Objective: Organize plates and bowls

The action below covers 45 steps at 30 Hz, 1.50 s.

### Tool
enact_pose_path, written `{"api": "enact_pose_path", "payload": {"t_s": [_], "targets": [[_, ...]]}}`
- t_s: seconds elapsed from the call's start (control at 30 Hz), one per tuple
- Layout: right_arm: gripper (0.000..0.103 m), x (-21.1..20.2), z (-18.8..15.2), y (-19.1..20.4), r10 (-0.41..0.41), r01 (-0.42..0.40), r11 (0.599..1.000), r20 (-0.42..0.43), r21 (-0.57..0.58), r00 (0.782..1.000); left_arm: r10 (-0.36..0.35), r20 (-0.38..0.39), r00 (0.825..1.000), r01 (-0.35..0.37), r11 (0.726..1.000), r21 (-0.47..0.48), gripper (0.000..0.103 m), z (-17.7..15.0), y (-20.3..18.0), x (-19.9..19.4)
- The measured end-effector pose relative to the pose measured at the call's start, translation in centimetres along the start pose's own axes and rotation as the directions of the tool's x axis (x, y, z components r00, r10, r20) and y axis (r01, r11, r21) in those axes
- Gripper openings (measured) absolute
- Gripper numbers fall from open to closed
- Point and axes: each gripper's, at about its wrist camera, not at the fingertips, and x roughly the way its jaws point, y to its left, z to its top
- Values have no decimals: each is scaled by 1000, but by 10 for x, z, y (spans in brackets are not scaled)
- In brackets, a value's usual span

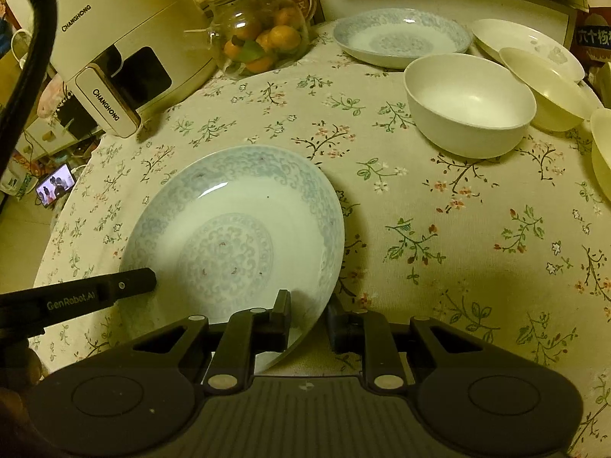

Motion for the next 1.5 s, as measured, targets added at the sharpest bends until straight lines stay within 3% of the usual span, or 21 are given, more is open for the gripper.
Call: {"api": "enact_pose_path", "payload": {"t_s": [0.23, 0.5, 0.7, 0.77, 0.87, 0.93, 1.1, 1.23, 1.33, 1.43, 1.5], "targets": [[21, -11, 5, -1, -39, 40, 999, 37, -29, 999, 50, 43, 998, -51, 998, 26, 16, 7, 0, -9], [21, -22, 12, 7, -94, 110, 986, 126, -124, 988, 124, 129, 984, -131, 990, 48, 17, 24, -5, -21], [24, -31, 22, 7, -133, 171, 972, 224, -159, 965, 145, 236, 961, -163, 985, 58, 19, 43, -12, -30], [24, -31, 24, 6, -155, 203, 965, 264, -164, 952, 101, 254, 962, -119, 991, 59, 19, 44, -16, -32], [24, -32, 27, 2, -161, 211, 967, 296, -145, 942, -37, 242, 970, 18, 997, 79, 19, 37, -27, -34], [24, -33, 29, 1, -155, 204, 970, 314, -129, 937, -139, 233, 962, 124, 989, 79, 20, 30, -36, -35], [24, -30, 33, 3, -167, 212, 972, 343, -99, 924, -255, 298, 920, 264, 964, 13, 37, 16, -56, -42], [24, -27, 33, -3, -121, 122, 992, 293, 14, 949, -357, 392, 848, 412, 909, -62, 46, 17, -58, -49], [24, -24, 32, -6, -108, 91, 993, 261, 77, 959, -419, 401, 814, 491, 866, -91, 49, 18, -62, -48], [24, -21, 33, -10, -102, 75, 990, 244, 120, 964, -444, 392, 805, 516, 851, -97, 51, 15, -68, -45], [24, -20, 32, -10, -93, 62, 989, 235, 138, 968, -429, 375, 822, 500, 859, -112, 51, 16, -68, -41]]}}
